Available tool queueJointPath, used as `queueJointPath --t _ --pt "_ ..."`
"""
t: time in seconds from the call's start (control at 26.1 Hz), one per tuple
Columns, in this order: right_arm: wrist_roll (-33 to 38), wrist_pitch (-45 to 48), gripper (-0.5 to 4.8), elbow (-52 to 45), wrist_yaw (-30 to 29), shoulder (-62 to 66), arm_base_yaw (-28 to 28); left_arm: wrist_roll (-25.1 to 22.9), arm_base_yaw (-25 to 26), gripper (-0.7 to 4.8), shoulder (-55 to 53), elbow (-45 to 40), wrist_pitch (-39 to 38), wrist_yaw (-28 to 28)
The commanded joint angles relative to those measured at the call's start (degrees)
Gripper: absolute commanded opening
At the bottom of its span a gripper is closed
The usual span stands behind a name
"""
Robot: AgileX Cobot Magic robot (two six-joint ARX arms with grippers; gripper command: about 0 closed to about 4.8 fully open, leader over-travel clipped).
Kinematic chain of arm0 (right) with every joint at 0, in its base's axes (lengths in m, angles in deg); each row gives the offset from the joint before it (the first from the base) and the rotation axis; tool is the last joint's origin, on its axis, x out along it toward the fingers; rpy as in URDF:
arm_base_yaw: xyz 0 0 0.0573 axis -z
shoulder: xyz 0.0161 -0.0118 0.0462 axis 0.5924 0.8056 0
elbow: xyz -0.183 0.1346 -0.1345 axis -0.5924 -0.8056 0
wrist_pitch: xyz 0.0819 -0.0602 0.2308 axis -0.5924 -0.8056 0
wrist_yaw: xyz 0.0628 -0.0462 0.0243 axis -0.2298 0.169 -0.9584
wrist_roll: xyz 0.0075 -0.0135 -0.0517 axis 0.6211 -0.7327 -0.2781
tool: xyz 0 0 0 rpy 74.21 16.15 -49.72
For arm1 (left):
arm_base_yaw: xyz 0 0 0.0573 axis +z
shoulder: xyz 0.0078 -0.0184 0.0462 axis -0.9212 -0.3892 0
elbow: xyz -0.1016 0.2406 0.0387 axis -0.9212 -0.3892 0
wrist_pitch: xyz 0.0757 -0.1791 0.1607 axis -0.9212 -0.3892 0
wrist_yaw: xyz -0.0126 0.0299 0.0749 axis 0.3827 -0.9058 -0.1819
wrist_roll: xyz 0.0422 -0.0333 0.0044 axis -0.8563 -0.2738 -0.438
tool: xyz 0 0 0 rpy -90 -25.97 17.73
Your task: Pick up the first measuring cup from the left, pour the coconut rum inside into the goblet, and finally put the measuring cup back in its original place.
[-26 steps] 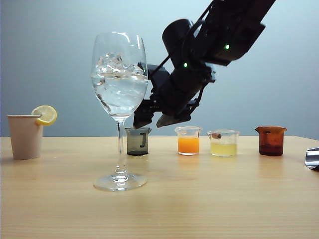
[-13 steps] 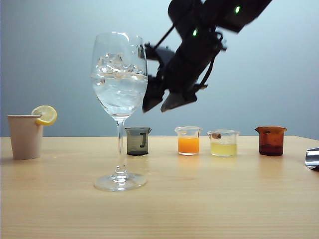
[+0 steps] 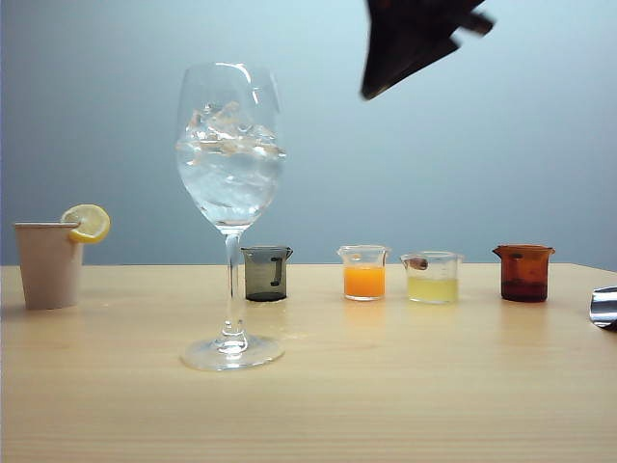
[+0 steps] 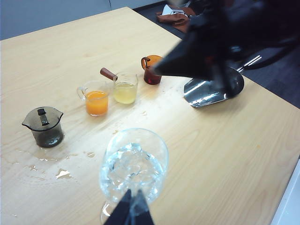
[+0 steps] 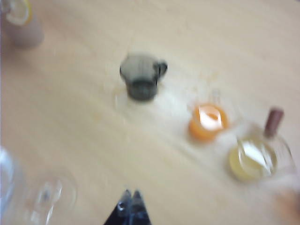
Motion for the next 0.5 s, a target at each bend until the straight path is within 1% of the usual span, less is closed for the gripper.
queueJointPath --t 0.04,0.23,0.31,0.46,0.5 --pt "-0.17 -9.31 -0.01 0.11 0.04 -5.20 -0.02 0.22 0.04 -0.06 0.24 0.26 0.70 0.37" --pt "-2.08 -16.85 -0.01 0.07 0.04 -11.39 -0.02 0.17 0.00 -0.06 1.05 0.24 0.48 0.37" --pt "-3.19 -21.31 -0.01 -0.44 0.07 -14.91 -0.02 0.20 0.00 -0.06 1.73 0.24 -0.57 0.35" --pt "-3.19 -23.10 -0.01 -3.63 0.00 -19.91 -0.02 0.07 0.00 -0.06 2.56 0.13 -4.72 -0.35" --pt "-3.17 -21.62 -0.01 -7.30 -0.17 -23.34 -0.02 -0.35 0.00 -0.06 3.23 -0.26 -6.34 -1.01"
